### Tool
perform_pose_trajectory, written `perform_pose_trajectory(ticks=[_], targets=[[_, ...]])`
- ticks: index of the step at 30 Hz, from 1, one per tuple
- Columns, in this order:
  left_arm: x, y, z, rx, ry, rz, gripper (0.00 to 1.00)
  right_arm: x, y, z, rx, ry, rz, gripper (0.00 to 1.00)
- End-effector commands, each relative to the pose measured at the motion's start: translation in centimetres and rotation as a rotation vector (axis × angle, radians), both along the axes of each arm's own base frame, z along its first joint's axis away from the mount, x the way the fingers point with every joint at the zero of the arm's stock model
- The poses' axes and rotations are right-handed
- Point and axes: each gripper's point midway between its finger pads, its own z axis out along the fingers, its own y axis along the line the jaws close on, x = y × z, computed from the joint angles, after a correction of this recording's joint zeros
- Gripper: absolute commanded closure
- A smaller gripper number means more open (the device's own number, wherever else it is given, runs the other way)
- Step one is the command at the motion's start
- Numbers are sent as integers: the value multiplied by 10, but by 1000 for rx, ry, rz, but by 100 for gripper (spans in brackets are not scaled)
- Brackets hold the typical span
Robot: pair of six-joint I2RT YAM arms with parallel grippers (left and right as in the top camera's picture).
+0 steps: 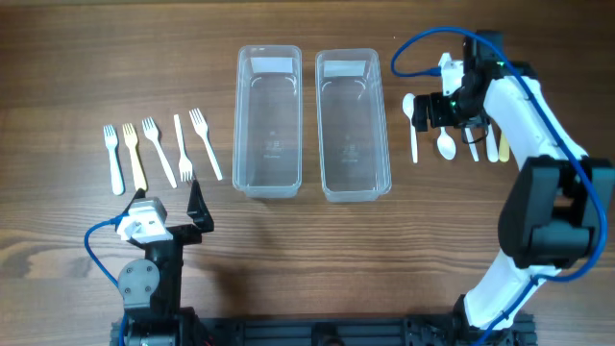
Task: Pack container
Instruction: 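Reach right gripper to the spoons and grasp a white spoon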
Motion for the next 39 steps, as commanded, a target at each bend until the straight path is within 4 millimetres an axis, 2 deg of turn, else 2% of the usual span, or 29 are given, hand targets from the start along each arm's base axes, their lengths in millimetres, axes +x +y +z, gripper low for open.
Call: perform_pose_trajectory(ticks=[1,2,3,6,11,14,20,25,27,30,32,34,39], targets=[[0,-3,-1,22,-2,-19,0,7,-12,7,-58,-26,3,1],[0,-3,-1,22,-1,-19,0,6,-15,7,-79,-23,-2,7],[0,-3,-1,22,-1,-19,0,5,-19,6,-101,-17,-8,10],[0,-3,-1,22,-2,-19,0,5,-28,5,-151,-17,-17,11],[0,-3,-1,22,-2,-19,0,23,-35,6,-165,-84,-37,11],[0,-3,-1,22,-1,-19,0,24,-30,-4,-135,-73,-28,12],[0,-3,-1,22,-2,-19,0,16,-27,-38,-116,12,-22,13],[0,-3,-1,22,-1,-19,0,16,-20,-48,-76,29,-17,15],[0,-3,-1,22,-2,-19,0,16,-18,-49,-63,31,-19,23],[0,-3,-1,22,-2,-19,0,15,-16,-50,-49,35,-48,50],[0,-3,-1,22,-1,-19,0,15,-17,-50,-46,36,-61,60],[0,-3,-1,22,-1,-19,0,15,-17,-50,-47,37,-61,66],[0,-3,-1,22,-2,-19,0,10,-16,-51,-45,58,-71,69]])
